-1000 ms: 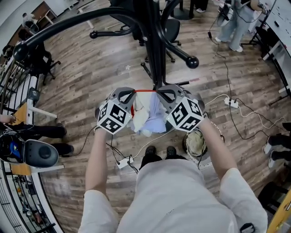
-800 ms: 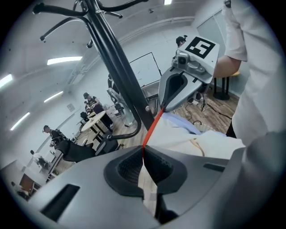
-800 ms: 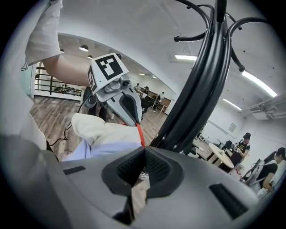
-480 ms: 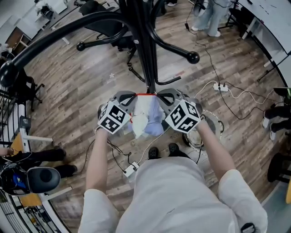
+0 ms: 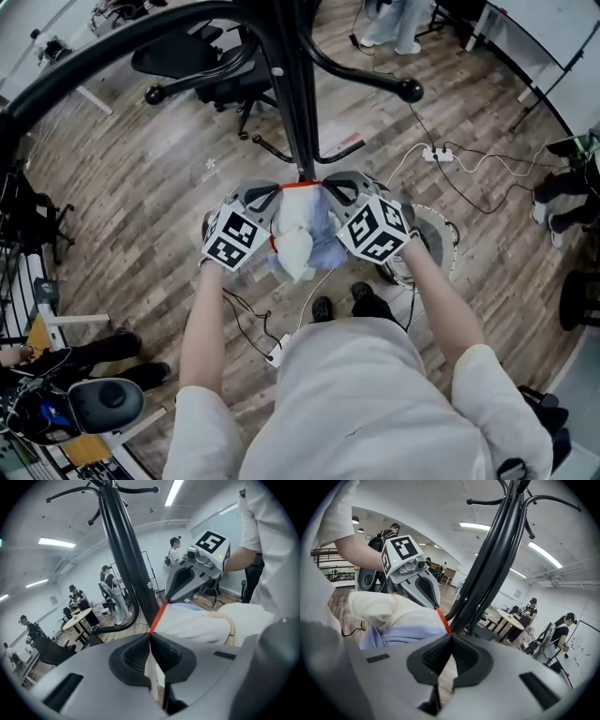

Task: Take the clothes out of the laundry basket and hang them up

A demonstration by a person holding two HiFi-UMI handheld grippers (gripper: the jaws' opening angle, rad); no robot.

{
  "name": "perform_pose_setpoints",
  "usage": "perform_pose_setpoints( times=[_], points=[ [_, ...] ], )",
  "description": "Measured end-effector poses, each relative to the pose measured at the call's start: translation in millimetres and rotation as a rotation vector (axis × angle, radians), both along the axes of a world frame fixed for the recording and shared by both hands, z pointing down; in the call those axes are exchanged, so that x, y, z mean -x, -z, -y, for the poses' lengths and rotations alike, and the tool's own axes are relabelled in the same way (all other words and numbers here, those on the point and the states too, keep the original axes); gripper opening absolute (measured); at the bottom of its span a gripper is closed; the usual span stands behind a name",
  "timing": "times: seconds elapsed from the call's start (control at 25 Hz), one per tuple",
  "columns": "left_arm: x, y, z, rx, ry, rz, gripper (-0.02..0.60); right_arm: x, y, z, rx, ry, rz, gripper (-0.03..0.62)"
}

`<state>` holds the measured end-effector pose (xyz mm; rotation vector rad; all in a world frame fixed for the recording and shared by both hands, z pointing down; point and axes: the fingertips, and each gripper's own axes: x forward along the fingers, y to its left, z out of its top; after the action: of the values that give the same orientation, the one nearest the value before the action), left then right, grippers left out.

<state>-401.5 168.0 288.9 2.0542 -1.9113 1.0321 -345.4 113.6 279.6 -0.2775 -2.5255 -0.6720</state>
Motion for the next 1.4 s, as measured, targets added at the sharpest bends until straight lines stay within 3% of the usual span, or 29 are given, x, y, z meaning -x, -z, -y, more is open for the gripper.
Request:
perform_pose_setpoints(
  times=[0.44, 0.92, 1.32, 1.4],
  points=[
    [-7.1, -9.1, 15.4, -0.028, -0.049, -0.012, 0.026, -8.1, -13.1, 9.6, -0.006, -0.109, 0.001, 0.009],
    [-24.3, -20.0, 6.9, -0.090, -0.070, -0.144, 0.028, -16.0, -23.3, -3.3, -0.002, -0.141, 0.002, 0.014],
    [-33.3, -18.9, 1.9, -0.176, -0.067, -0.197, 0.029, -24.6, -31.4, -13.2, -0.013, -0.145, -0.008, 0.054],
    [-31.6, -18.1, 1.6, -0.180, -0.059, -0.194, 0.098, -26.3, -31.5, -13.8, -0.017, -0.147, -0.008, 0.063]
  ],
)
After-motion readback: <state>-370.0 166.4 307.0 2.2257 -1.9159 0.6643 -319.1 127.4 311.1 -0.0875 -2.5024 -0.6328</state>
